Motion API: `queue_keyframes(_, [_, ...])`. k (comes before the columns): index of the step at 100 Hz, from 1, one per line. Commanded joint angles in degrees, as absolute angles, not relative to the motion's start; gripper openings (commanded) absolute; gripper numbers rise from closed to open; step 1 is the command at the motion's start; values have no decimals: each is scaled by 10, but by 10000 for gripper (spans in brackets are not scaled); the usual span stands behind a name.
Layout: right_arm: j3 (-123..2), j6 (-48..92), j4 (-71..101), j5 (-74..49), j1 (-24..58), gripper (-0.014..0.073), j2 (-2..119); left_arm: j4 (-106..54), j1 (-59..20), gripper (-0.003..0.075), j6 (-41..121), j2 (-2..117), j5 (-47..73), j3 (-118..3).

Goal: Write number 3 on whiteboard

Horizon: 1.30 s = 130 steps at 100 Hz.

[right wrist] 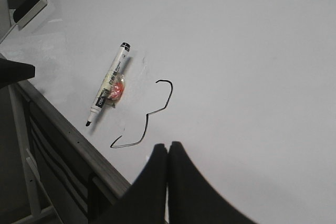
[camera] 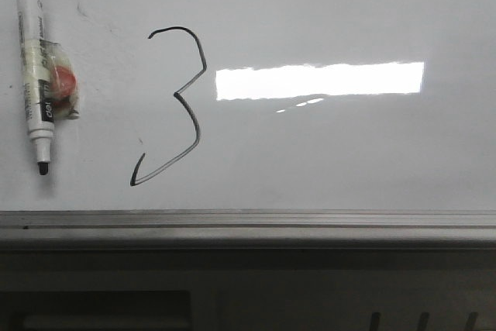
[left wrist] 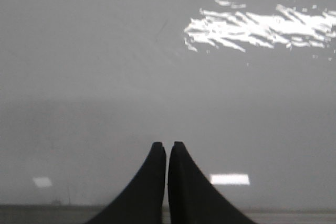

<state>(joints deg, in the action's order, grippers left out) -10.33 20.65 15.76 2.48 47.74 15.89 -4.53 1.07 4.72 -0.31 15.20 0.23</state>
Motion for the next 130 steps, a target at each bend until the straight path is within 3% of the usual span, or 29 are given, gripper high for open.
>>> queue_keyframes(1, [-118,214,154,72,474,-64,162,-50,13,-20,47,-19,167,22])
queue_keyframes(118, [-118,214,154,71,474,-64,162,-50,13,-20,47,-17,166,22])
queue_keyframes(130, [-120,211,68,69,474,-64,162,-50,13,-20,47,-17,166,22])
